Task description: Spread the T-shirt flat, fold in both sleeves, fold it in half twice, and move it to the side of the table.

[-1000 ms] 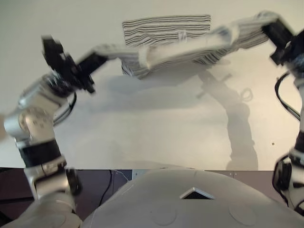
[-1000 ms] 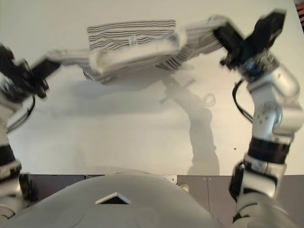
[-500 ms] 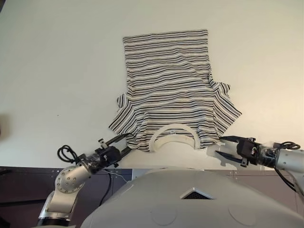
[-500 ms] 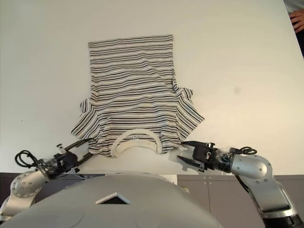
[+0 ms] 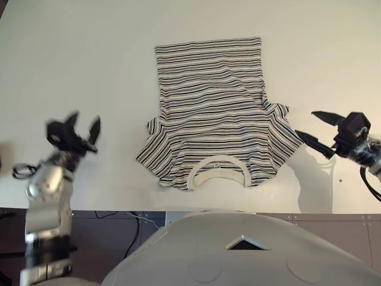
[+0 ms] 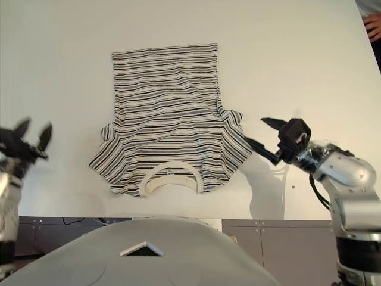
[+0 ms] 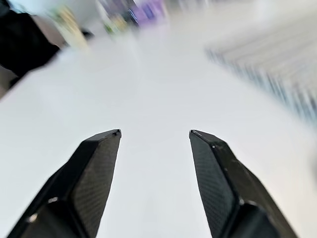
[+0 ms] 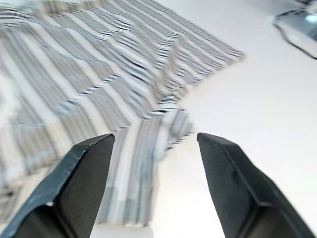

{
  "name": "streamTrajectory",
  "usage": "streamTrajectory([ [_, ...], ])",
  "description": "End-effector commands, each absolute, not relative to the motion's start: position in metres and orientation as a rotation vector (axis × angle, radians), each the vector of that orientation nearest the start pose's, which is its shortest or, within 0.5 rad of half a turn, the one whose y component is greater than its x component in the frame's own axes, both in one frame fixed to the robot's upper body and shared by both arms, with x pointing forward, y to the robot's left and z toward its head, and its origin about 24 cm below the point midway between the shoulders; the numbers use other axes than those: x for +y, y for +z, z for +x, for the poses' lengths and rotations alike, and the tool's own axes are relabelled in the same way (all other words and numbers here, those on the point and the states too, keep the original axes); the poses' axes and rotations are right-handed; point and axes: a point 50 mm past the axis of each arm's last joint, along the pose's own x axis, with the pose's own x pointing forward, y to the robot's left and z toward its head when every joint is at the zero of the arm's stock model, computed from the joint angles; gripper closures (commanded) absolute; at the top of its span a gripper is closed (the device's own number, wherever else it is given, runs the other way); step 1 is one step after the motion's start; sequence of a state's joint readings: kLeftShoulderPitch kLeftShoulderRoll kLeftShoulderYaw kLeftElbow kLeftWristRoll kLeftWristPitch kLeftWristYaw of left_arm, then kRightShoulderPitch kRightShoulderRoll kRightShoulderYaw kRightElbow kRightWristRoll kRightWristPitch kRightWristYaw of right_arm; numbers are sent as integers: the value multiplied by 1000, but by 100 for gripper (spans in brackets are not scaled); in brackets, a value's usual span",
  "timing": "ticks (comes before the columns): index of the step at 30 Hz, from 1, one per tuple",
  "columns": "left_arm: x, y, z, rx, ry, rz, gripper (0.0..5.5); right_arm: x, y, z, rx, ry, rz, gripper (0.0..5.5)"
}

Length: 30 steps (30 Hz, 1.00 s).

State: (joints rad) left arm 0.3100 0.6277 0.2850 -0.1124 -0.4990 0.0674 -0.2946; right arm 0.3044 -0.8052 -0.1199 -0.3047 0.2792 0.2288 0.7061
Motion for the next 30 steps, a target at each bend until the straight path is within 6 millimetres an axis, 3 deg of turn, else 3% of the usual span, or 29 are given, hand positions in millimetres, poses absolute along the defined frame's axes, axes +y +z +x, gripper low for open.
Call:
streamTrajectory([
  [1, 217, 52, 189, 237, -488, 308, 294, -236, 59, 222, 365, 576, -512, 243],
  [3, 211, 34, 172, 341, -563, 345, 294, -226, 62, 236, 315, 535, -481, 243],
  [5, 216, 28, 168, 398, -588, 406, 294, -223, 60, 237, 311, 509, -477, 243],
  [9, 233, 11, 168, 499, -587, 579, 294, -226, 27, 227, 455, 527, -622, 243],
  [13, 230, 3, 180, 468, -570, 609, 294, -236, 0, 220, 589, 522, -732, 243],
  [19, 231, 0, 185, 438, -546, 631, 294, -235, 1, 224, 576, 538, -749, 243],
  [26, 243, 11, 172, 416, -464, 643, 294, -232, 41, 221, 400, 520, -678, 243],
  [30, 237, 42, 189, 308, -424, 531, 294, -207, 99, 256, 111, 473, -427, 243],
])
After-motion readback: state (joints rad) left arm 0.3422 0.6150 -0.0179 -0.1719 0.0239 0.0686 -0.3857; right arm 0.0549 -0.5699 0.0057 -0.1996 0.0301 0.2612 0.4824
